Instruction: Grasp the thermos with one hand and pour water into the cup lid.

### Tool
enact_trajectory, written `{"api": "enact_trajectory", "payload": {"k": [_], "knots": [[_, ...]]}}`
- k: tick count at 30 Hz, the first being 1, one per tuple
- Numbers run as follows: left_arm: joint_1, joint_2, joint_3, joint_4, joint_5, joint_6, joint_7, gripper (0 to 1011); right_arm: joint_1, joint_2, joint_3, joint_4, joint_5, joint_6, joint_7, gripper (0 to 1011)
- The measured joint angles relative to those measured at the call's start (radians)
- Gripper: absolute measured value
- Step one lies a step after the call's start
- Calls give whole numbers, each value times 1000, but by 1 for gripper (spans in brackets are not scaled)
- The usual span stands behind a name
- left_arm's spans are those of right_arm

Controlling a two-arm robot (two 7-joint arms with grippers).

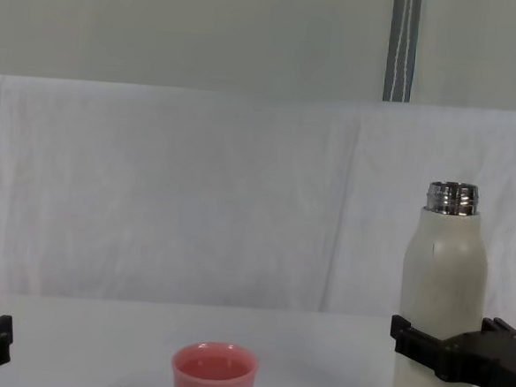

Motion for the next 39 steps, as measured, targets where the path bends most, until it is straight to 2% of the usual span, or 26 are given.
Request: {"api": "enact_trajectory", "payload": {"k": [9, 13, 39], "knots": [[0, 0, 0, 0, 0, 0, 0, 1001, 0, 1, -1, -1, 0, 0, -1, 953], [0, 0, 0, 0, 0, 0, 0, 1001, 0, 1, -1, -2, 0, 0, -1, 1000], [0, 0, 0, 0, 0, 0, 0, 1001, -3, 4, -1, -8, 3, 1, 7, 1000]]}}
